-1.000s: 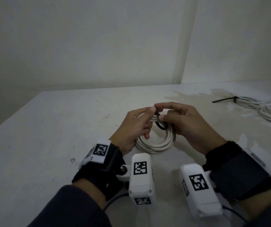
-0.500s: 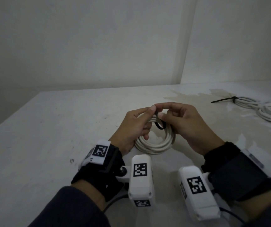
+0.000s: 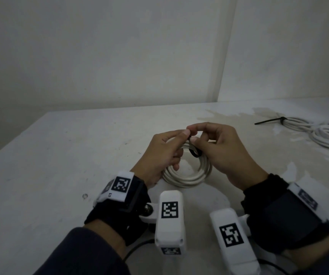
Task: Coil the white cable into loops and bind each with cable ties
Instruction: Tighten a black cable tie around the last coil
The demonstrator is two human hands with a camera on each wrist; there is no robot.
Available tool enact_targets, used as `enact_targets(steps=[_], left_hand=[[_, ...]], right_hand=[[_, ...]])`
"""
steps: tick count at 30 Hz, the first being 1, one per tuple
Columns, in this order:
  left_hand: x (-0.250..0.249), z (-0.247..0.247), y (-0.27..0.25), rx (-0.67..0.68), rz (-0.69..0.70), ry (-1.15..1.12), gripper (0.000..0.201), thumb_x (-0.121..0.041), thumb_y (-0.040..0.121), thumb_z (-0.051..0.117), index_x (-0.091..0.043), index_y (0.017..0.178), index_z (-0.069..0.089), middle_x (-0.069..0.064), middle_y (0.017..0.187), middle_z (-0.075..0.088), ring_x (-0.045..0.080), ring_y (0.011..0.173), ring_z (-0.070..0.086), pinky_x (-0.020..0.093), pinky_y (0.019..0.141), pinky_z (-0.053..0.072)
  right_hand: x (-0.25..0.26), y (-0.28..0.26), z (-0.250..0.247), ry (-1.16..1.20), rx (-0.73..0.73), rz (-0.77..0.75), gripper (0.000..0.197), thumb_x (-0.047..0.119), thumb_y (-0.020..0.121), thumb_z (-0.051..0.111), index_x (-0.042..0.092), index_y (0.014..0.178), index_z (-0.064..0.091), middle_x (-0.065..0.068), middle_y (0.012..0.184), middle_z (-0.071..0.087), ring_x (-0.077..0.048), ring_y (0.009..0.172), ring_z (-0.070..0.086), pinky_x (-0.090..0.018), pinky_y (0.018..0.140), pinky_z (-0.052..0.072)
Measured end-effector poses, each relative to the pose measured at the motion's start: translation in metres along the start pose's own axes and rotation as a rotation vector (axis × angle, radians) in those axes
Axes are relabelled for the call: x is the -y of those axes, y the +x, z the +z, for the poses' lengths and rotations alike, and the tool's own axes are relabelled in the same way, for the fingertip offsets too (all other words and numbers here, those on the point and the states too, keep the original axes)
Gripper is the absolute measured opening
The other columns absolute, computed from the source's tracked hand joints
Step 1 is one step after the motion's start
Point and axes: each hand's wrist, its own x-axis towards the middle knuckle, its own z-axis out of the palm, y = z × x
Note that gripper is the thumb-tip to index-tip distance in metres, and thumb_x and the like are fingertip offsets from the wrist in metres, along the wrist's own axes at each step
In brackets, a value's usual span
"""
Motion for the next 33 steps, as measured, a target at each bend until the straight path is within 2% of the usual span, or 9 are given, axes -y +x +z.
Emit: enact_targets(steps=[7, 12, 16, 18, 20, 23, 25, 31, 33], left_hand=[[-0.001, 0.001, -0.001, 0.029, 0.015, 0.017, 0.026, -0.025, 0.098, 0.051, -0.013, 0.109, 0.071, -0.007, 0.049, 0.029, 0.008, 0.042, 0.026, 0.018, 0.04, 0.032], [-0.005, 0.002, -0.003, 0.056, 0.001, 0.003, 0.029, -0.028, 0.099, 0.047, -0.021, 0.083, 0.07, -0.005, 0.05, 0.026, 0.008, 0.041, 0.024, 0.018, 0.039, 0.031], [-0.007, 0.002, -0.004, 0.074, -0.017, -0.009, 0.028, -0.028, 0.101, 0.044, -0.018, 0.097, 0.07, -0.005, 0.049, 0.026, 0.007, 0.039, 0.024, 0.017, 0.039, 0.031], [-0.006, 0.002, -0.004, 0.073, -0.023, -0.031, 0.03, -0.028, 0.1, 0.044, -0.019, 0.089, 0.07, -0.004, 0.049, 0.026, 0.007, 0.038, 0.024, 0.016, 0.039, 0.03], [-0.005, 0.002, -0.004, 0.05, -0.04, -0.063, 0.031, -0.03, 0.099, 0.046, -0.02, 0.083, 0.071, -0.004, 0.05, 0.026, 0.006, 0.037, 0.024, 0.016, 0.038, 0.03], [-0.004, 0.001, -0.004, 0.019, -0.064, -0.082, 0.031, -0.031, 0.099, 0.047, -0.01, 0.1, 0.07, -0.006, 0.049, 0.027, 0.005, 0.038, 0.025, 0.015, 0.037, 0.029], [-0.004, 0.001, -0.004, 0.021, -0.065, -0.068, 0.035, -0.032, 0.098, 0.047, -0.007, 0.108, 0.068, -0.006, 0.049, 0.027, 0.005, 0.039, 0.025, 0.015, 0.037, 0.029], [-0.004, 0.0, -0.004, 0.054, -0.032, -0.025, 0.03, -0.032, 0.098, 0.048, -0.015, 0.102, 0.072, -0.005, 0.052, 0.025, 0.006, 0.041, 0.024, 0.016, 0.038, 0.03], [-0.004, 0.0, -0.004, 0.066, -0.03, -0.032, 0.029, -0.031, 0.097, 0.049, -0.015, 0.105, 0.071, -0.005, 0.053, 0.025, 0.007, 0.042, 0.024, 0.016, 0.038, 0.031]], right_hand=[[0.002, -0.002, 0.001, 0.051, -0.054, -0.009, 0.006, 0.006, 0.086, 0.068, 0.011, 0.089, 0.07, -0.004, 0.054, 0.056, -0.013, 0.055, 0.057, -0.023, 0.06, 0.046], [0.004, -0.003, 0.002, 0.04, -0.101, -0.049, 0.002, 0.01, 0.082, 0.072, 0.008, 0.082, 0.071, 0.004, 0.053, 0.058, -0.01, 0.054, 0.059, -0.024, 0.061, 0.047], [0.006, -0.003, 0.002, 0.029, -0.111, -0.065, 0.012, 0.01, 0.081, 0.074, 0.014, 0.071, 0.068, 0.009, 0.048, 0.057, -0.009, 0.05, 0.056, -0.024, 0.057, 0.049], [0.007, -0.004, 0.001, 0.037, -0.105, -0.067, 0.011, 0.01, 0.081, 0.074, 0.012, 0.072, 0.069, 0.008, 0.049, 0.058, -0.01, 0.051, 0.057, -0.024, 0.056, 0.049], [0.009, -0.005, -0.002, 0.052, -0.049, -0.052, 0.003, 0.01, 0.083, 0.072, 0.008, 0.081, 0.073, 0.004, 0.054, 0.061, -0.01, 0.053, 0.059, -0.02, 0.057, 0.047], [0.012, -0.005, -0.011, 0.062, 0.106, 0.017, 0.017, 0.006, 0.08, 0.073, 0.007, 0.098, 0.074, -0.003, 0.065, 0.066, -0.008, 0.058, 0.062, -0.012, 0.058, 0.045], [0.013, -0.005, -0.014, 0.058, 0.145, 0.023, 0.025, 0.0, 0.076, 0.075, 0.007, 0.1, 0.072, -0.005, 0.068, 0.068, -0.011, 0.063, 0.065, -0.014, 0.062, 0.049], [0.013, -0.004, -0.011, -0.007, 0.082, -0.034, 0.017, -0.002, 0.074, 0.077, 0.006, 0.087, 0.069, -0.01, 0.066, 0.068, -0.018, 0.064, 0.067, -0.027, 0.07, 0.056], [0.012, -0.004, -0.009, -0.017, 0.061, -0.049, 0.016, -0.004, 0.073, 0.077, 0.007, 0.081, 0.068, -0.007, 0.062, 0.068, -0.014, 0.06, 0.066, -0.024, 0.064, 0.055]])
